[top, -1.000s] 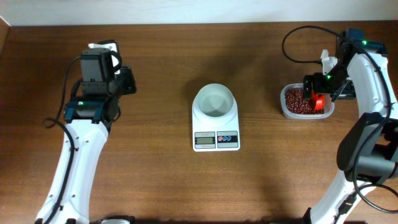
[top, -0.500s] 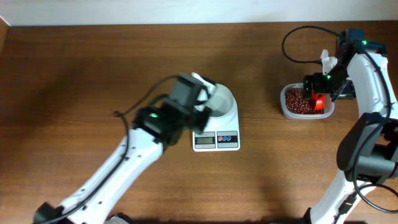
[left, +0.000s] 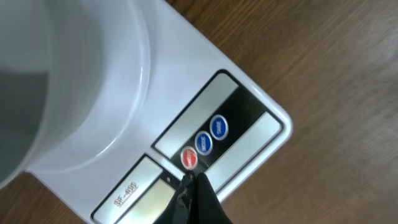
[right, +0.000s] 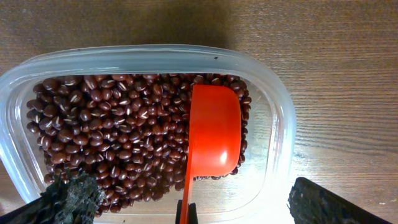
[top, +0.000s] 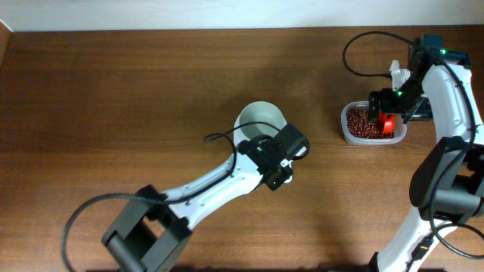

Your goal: Scoop item into bowl and weigh 50g on scale

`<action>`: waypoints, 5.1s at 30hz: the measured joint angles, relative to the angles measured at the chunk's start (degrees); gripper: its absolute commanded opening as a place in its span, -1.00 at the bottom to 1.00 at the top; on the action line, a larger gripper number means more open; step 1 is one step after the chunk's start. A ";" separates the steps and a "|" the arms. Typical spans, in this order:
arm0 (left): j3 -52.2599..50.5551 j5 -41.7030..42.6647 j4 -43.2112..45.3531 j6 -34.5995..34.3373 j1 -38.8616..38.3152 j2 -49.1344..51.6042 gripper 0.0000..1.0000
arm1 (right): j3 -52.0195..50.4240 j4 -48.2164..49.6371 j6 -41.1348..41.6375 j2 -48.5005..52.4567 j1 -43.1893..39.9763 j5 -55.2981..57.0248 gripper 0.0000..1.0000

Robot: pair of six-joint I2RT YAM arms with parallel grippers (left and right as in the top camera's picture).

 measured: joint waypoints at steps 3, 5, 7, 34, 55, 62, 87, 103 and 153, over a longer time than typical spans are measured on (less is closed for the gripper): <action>0.00 -0.17 3.13 0.92 0.04 1.86 -1.00 | 0.00 0.00 -0.02 0.00 0.00 0.00 0.97; 0.00 -0.33 5.55 1.22 0.13 3.02 -1.00 | 0.00 0.00 0.00 0.00 0.00 0.00 0.97; 0.00 -0.44 7.85 1.66 0.39 4.50 -1.00 | 0.00 0.02 0.02 0.00 0.00 0.00 0.97; 2.05 0.28 0.09 4.74 2.23 7.02 -1.00 | 0.00 0.00 0.00 0.00 0.00 0.00 0.97; 3.54 5.29 -3.48 6.45 2.43 7.72 -1.00 | 0.00 0.00 -0.02 0.00 0.00 0.00 0.97; 3.58 4.52 -3.17 6.10 2.47 7.80 -1.00 | 0.00 0.00 0.02 0.00 0.00 0.00 0.97; 4.52 3.58 -2.29 3.50 2.69 8.57 -1.00 | 0.00 0.00 0.00 0.00 0.00 0.00 0.97; 4.83 2.38 -3.48 2.19 2.75 8.81 -1.00 | 0.00 0.00 0.00 0.00 0.00 0.00 0.97; 9.31 6.56 -10.01 0.50 4.61 -14.40 -1.00 | 0.00 0.00 -0.02 0.00 0.00 0.00 0.97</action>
